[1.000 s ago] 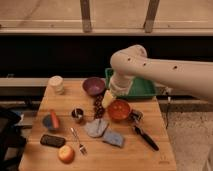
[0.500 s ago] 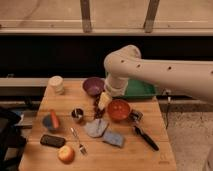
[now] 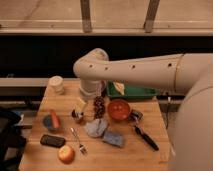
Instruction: Place fork in paper cup
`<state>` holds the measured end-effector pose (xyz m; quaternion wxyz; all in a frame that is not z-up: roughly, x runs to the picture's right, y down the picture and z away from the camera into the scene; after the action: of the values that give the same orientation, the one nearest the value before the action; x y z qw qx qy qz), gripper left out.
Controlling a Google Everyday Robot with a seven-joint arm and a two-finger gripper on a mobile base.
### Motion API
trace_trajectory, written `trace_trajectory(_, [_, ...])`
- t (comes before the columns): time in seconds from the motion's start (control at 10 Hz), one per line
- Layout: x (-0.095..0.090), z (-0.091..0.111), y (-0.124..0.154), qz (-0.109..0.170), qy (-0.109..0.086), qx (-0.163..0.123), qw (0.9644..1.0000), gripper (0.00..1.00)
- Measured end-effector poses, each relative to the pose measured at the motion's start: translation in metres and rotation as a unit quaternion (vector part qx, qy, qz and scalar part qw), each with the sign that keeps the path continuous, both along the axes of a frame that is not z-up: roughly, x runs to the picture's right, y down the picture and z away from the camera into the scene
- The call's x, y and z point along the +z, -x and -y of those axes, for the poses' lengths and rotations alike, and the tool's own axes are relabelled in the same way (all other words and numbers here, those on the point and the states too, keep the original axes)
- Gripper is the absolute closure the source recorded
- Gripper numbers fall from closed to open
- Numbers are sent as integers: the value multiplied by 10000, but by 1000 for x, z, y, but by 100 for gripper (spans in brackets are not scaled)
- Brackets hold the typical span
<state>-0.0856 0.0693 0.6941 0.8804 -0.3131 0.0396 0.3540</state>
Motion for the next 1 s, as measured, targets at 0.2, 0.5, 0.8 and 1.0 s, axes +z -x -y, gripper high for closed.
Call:
trace_trajectory(0.2, [-5, -19, 43, 297, 108, -214, 9993, 20])
trace_trajectory(0.5, [-7, -24, 49, 343, 128, -271, 9990, 20])
trace_trajectory(0.8, [-7, -26, 47, 274, 140, -336, 9990, 20])
trace_trajectory(1.0, [0, -42, 56, 213, 229, -472, 9984, 20])
